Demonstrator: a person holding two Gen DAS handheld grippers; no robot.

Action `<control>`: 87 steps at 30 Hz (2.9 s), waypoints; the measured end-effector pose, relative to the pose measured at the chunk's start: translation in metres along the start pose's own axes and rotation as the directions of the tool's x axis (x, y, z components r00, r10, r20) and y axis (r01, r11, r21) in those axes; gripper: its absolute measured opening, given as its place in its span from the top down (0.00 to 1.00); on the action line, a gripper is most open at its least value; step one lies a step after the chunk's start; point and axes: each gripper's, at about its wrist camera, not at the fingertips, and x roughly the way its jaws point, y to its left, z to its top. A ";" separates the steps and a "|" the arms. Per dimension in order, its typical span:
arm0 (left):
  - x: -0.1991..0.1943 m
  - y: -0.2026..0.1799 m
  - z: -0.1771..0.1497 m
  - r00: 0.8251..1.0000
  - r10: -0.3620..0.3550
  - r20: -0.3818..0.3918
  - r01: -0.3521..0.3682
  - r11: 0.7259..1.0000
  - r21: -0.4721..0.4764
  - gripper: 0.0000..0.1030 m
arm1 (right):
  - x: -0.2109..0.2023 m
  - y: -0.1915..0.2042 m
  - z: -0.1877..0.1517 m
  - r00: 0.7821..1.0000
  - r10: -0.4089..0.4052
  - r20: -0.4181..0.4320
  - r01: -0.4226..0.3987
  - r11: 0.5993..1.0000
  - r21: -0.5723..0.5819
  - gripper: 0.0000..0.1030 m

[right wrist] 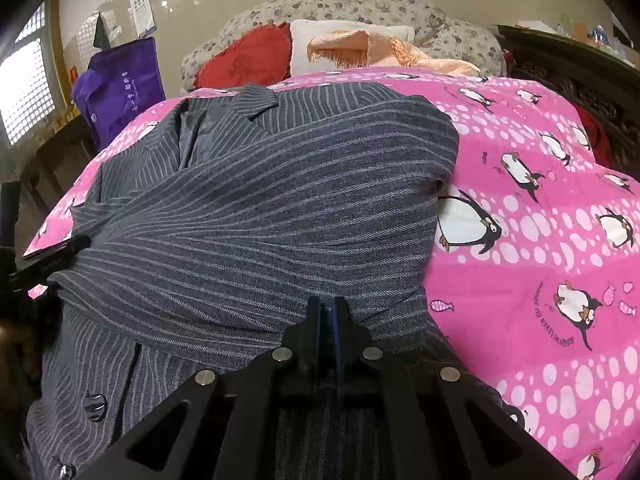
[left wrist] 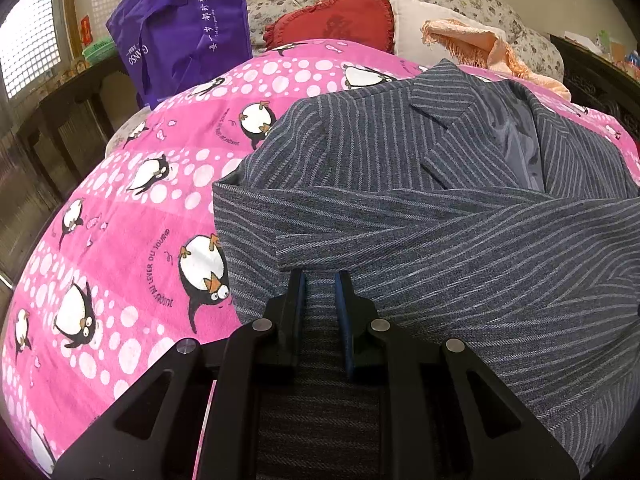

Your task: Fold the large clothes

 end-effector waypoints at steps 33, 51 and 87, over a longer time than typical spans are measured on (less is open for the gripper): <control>-0.123 0.091 -0.138 0.958 -0.218 -0.188 0.238 0.967 0.094 0.39 | -0.100 -0.022 -0.114 0.963 0.232 -0.134 -0.227 0.973 0.049 0.93; -0.166 0.071 -0.188 0.937 -0.273 -0.219 0.316 0.929 0.193 0.25 | -0.161 -0.048 -0.199 0.936 0.328 -0.124 -0.309 0.939 0.151 0.57; -0.158 0.061 -0.180 0.574 -0.704 -0.418 0.769 0.639 -0.021 0.44 | -0.159 -0.048 -0.205 0.863 0.502 -0.056 -0.483 0.852 0.204 0.57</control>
